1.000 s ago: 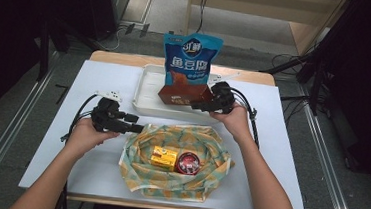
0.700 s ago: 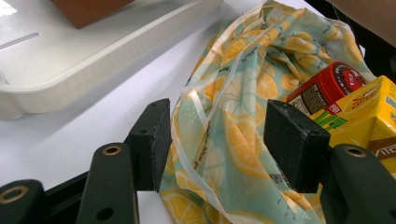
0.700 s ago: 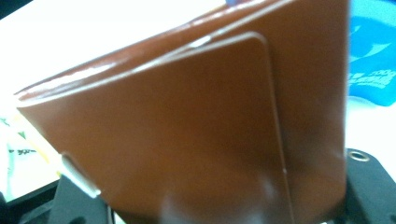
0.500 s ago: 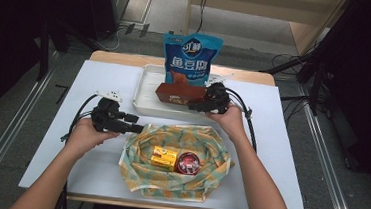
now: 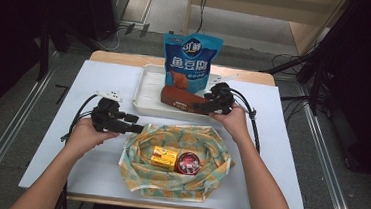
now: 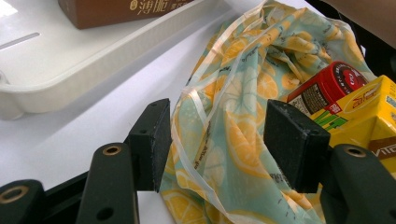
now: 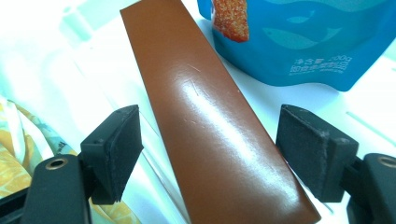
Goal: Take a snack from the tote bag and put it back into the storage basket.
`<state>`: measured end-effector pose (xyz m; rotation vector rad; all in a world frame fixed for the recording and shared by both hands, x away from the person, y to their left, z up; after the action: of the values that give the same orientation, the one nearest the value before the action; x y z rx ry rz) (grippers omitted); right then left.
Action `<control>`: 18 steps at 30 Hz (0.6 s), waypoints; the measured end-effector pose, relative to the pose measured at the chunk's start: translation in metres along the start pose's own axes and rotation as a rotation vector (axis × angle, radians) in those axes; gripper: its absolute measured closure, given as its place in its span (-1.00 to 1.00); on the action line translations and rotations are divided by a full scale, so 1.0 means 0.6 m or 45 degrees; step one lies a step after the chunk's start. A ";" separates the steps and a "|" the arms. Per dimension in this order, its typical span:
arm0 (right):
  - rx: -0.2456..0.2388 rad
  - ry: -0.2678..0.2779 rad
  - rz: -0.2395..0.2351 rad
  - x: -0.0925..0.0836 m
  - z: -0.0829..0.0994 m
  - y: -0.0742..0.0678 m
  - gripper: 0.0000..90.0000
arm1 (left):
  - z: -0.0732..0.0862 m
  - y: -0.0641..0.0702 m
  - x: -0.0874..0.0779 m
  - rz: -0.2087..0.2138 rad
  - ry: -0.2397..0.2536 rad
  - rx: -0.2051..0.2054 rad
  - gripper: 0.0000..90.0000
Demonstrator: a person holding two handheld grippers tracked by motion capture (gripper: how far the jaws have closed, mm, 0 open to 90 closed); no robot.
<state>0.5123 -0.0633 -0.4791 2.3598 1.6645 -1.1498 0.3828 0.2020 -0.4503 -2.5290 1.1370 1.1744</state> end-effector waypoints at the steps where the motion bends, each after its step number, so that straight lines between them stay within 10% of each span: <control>1: 0.008 0.002 0.002 -0.002 0.000 -0.001 -0.48 | 0.000 0.000 0.000 0.001 0.000 0.000 -0.07; 18: -0.057 0.029 0.013 -0.019 -0.020 -0.051 -0.09 | 0.000 0.000 -0.001 -0.006 0.003 0.002 -0.07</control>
<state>0.4917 -0.0543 -0.4523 2.3608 1.6645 -1.0759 0.3828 0.2022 -0.4500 -2.5312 1.1311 1.1689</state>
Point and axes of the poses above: each handheld gripper's, and its own axes: x roughly forward along the jaws, z roughly out of its underside, y roughly to its right, the point moved 7 cm from there along x, roughly forward along the jaws, and after that the axes turned 15 degrees about -z, right-handed, at the moved point
